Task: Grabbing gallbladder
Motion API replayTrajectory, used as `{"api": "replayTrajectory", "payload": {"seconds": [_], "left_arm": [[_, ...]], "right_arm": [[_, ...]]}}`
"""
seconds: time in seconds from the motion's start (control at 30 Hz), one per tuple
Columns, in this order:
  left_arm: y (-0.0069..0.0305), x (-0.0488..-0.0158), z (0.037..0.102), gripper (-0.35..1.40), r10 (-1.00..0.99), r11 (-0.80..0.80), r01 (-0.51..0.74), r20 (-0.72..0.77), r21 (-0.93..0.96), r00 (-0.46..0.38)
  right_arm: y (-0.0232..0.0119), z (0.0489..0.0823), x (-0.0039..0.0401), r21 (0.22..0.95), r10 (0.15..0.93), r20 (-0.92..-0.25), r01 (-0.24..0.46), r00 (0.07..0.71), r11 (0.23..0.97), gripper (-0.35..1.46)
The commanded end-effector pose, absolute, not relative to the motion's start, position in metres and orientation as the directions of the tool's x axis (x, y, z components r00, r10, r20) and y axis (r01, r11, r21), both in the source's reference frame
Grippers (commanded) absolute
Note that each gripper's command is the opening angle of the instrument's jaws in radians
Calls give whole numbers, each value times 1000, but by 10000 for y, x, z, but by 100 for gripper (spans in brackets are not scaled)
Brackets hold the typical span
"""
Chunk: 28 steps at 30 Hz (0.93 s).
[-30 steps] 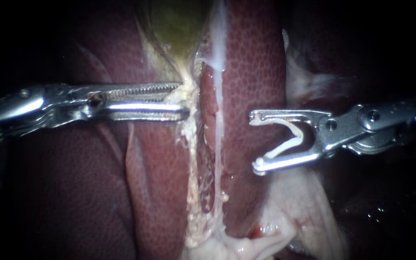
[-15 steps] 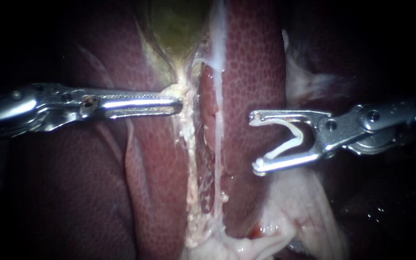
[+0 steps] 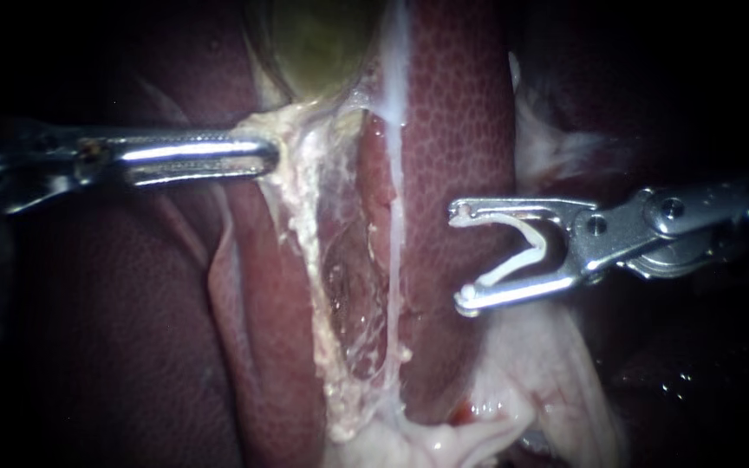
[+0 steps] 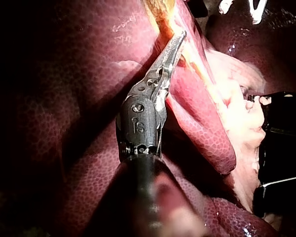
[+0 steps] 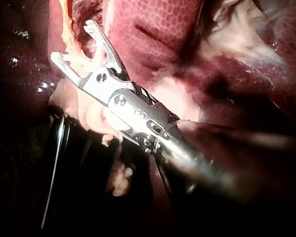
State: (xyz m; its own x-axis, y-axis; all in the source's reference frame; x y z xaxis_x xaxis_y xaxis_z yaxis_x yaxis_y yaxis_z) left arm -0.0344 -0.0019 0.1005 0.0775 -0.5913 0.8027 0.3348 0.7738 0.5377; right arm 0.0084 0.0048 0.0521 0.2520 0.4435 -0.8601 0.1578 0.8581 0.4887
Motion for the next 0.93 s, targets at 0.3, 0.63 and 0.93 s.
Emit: {"api": "replayTrajectory", "payload": {"seconds": [0.3,0.63,0.93], "left_arm": [[-14,-331,1000,-35,-591,767,355,804,534,66],[-14,-330,1000,-35,-591,764,366,804,532,67],[-15,-331,1001,-35,-591,763,371,804,530,67]], "right_arm": [[49,521,84,489,444,-860,158,252,858,60],[48,521,84,489,444,-860,158,252,858,60],[48,521,84,489,443,-860,158,252,858,60]]}}
